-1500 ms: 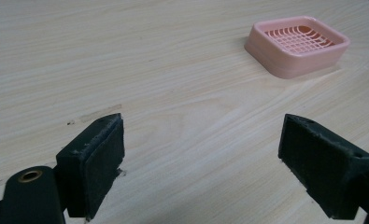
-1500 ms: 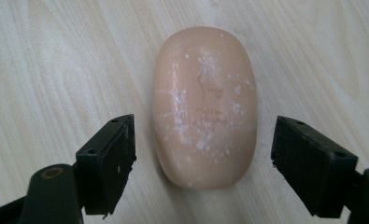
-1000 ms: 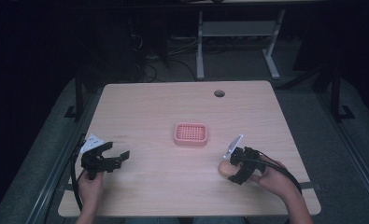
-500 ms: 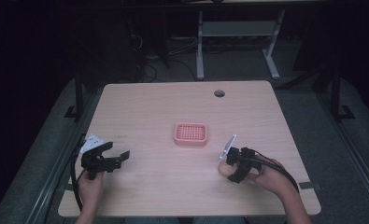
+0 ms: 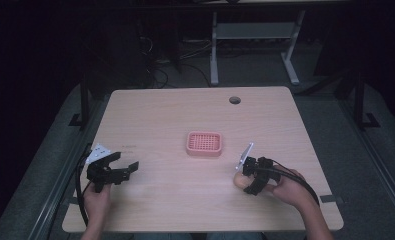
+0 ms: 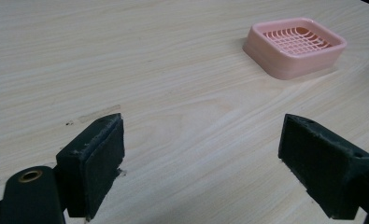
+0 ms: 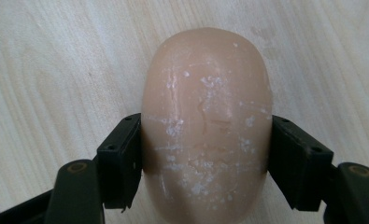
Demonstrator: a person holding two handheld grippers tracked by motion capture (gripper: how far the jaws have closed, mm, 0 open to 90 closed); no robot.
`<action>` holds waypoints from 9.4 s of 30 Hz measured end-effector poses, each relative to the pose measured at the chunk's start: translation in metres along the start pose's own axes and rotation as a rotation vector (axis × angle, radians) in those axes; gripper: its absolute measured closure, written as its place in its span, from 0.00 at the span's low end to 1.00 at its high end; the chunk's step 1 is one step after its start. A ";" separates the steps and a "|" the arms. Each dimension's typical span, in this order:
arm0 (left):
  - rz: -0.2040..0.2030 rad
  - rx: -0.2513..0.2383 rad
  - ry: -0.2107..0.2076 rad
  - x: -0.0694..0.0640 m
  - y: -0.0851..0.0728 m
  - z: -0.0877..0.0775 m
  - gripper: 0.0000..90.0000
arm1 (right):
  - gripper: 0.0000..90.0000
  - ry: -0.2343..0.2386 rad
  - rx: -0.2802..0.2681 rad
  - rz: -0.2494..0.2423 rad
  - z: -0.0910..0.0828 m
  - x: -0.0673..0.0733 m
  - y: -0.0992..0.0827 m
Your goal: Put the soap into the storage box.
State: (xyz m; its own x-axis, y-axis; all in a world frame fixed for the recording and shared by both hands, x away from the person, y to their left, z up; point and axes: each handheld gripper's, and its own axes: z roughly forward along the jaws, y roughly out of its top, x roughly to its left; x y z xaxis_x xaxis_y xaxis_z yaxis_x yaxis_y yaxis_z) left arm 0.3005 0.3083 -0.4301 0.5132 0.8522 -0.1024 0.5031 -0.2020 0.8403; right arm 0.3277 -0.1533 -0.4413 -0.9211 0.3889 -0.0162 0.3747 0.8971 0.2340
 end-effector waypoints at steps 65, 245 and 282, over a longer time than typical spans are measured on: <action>-0.017 -0.013 0.005 0.002 0.000 -0.002 0.16 | 0.35 0.064 -0.126 -0.028 -0.028 -0.039 0.061; -0.034 -0.024 -0.008 0.003 0.000 -0.005 0.16 | 0.30 0.079 -0.107 -0.010 0.001 -0.089 0.163; -0.033 -0.026 -0.010 0.003 0.000 -0.005 0.16 | 0.28 0.069 -0.154 0.018 -0.014 -0.087 0.144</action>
State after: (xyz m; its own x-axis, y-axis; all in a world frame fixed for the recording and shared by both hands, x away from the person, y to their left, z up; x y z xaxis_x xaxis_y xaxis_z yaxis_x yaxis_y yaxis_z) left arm 0.2986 0.3130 -0.4279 0.5034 0.8533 -0.1358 0.5019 -0.1608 0.8499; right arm 0.4607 -0.0612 -0.3929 -0.9214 0.3846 0.0548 0.3755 0.8453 0.3802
